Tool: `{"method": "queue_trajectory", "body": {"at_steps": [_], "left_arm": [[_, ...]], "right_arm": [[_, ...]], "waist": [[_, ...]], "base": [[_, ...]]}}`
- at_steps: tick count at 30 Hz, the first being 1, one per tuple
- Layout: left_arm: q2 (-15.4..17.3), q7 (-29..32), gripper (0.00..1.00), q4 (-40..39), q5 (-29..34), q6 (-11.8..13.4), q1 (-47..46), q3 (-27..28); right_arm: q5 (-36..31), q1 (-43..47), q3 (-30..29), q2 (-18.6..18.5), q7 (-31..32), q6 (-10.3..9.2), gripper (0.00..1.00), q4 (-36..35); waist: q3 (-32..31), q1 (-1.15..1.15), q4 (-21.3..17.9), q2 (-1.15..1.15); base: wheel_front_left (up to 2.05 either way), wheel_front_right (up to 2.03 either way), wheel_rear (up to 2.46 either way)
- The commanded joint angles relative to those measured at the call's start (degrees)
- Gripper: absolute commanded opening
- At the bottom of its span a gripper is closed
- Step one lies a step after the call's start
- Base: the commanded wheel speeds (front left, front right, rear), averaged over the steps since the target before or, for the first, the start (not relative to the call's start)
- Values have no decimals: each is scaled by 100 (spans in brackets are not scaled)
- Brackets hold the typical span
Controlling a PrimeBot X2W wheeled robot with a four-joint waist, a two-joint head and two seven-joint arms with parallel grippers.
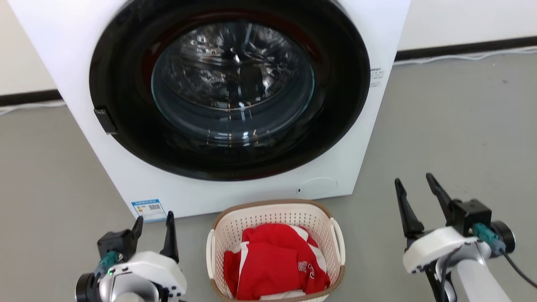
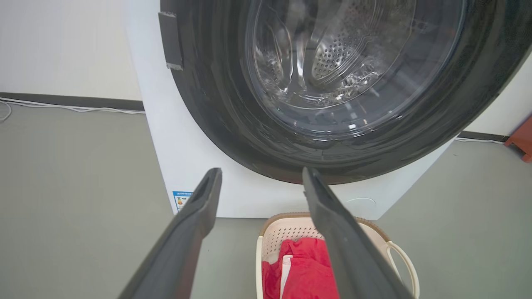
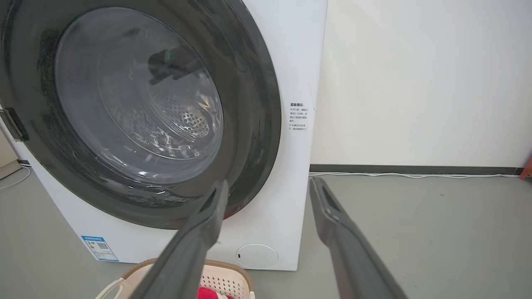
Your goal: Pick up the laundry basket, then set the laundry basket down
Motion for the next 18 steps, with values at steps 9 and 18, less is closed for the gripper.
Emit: {"method": "queue_trajectory", "body": {"at_steps": [9,18], "left_arm": [[39,-36,100,-381,58,-38,280,418],[-71,4,0,-214,67,1,702,308]], "right_arm": [[30,318,101,44,-62,34,100,-248],[1,714,-25,168,10,-7,0,20]], "waist": [[-253,0,-3,0],[-365,0,14,0]], "base": [[0,0,0],[0,0,0]]}}
